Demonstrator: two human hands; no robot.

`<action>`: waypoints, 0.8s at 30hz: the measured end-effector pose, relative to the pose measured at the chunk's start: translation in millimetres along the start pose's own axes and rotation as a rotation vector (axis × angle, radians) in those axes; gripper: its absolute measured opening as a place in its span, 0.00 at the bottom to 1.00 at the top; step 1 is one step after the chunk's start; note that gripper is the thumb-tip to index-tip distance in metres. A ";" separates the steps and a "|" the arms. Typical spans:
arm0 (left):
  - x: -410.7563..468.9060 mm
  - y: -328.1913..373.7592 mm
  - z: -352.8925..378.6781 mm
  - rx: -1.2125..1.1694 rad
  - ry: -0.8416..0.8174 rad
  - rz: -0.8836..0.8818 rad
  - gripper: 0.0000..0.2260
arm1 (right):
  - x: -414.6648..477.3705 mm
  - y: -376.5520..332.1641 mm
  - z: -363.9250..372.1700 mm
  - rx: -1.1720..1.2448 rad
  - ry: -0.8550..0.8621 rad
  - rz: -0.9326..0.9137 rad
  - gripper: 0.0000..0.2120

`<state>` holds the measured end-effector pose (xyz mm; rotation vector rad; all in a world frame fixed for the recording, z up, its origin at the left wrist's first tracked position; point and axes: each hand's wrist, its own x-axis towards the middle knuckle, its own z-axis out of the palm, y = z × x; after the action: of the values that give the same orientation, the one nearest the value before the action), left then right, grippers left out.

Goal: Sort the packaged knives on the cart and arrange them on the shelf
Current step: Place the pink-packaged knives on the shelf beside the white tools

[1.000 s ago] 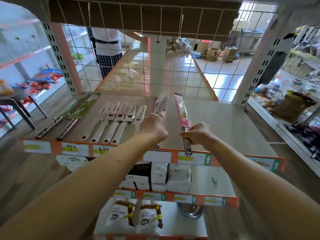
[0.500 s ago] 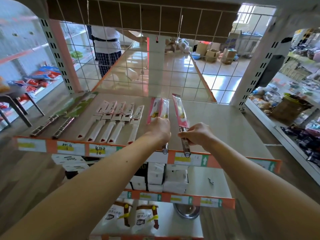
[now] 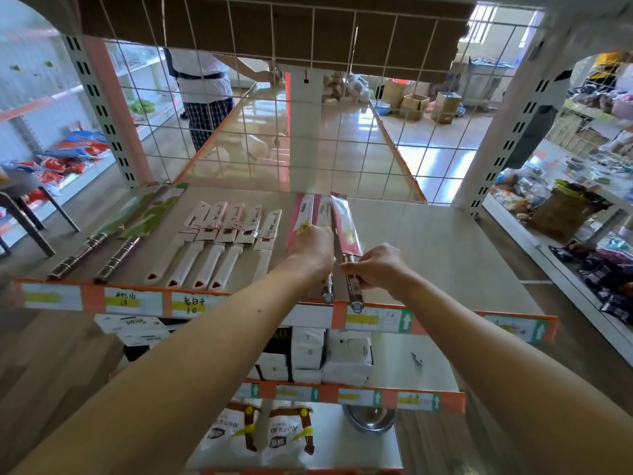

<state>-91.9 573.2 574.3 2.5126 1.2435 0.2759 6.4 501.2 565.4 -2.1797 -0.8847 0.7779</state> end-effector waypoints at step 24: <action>-11.1 -24.2 -35.8 0.192 -0.547 0.296 0.31 | 3.9 -7.0 18.1 0.035 -0.025 0.011 0.14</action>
<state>-127.4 585.3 598.4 2.6623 0.7105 -0.4613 -6.8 514.2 558.4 -2.1499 -0.8661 0.8212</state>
